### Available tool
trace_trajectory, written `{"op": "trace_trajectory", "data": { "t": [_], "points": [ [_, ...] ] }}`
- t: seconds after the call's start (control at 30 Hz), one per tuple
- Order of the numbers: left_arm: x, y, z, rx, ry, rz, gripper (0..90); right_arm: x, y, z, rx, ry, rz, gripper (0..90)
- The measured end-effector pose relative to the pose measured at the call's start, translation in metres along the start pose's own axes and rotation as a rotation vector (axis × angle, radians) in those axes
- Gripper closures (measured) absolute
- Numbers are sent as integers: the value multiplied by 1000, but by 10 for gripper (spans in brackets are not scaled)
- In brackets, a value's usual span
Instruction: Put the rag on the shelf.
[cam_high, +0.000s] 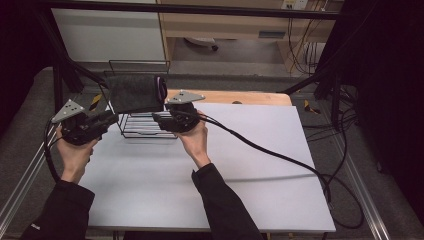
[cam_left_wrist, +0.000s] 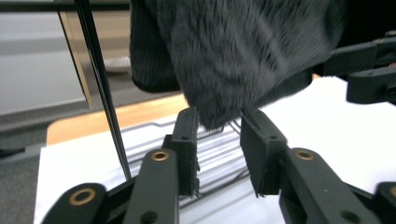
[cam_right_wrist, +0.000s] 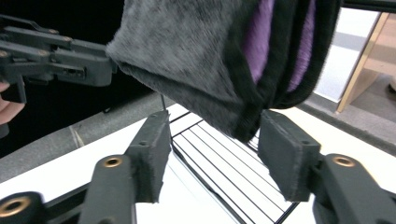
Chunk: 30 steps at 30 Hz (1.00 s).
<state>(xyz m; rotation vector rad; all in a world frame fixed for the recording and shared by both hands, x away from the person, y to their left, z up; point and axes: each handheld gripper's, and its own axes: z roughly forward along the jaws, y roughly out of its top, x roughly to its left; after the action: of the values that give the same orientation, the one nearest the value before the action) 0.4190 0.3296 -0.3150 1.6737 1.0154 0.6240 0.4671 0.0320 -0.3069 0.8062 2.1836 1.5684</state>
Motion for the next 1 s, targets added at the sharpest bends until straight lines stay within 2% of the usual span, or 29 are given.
{"op": "trace_trajectory", "data": {
  "t": [0.23, 0.37, 0.5, 0.6, 0.83, 1.0],
  "points": [
    [-4, -9, 1, 55, -10, 1, 517, -8, -9, -14, 5, 37, 6, 256],
    [-9, -14, 1, 87, -35, -4, 434, -17, -14, -30, 4, 54, 31, 161],
    [-16, -19, 2, 114, -56, 9, 365, -27, -21, -48, 22, 67, 55, 103],
    [-22, -23, 3, 135, -64, 30, 308, -36, -30, -67, 45, 64, 68, 74],
    [-35, -40, 9, 175, -107, 39, 225, -58, -54, -107, 66, 52, 118, 39],
    [-44, -49, 13, 180, -116, 59, 175, -74, -78, -137, 83, 30, 144, 22]
  ]
}}
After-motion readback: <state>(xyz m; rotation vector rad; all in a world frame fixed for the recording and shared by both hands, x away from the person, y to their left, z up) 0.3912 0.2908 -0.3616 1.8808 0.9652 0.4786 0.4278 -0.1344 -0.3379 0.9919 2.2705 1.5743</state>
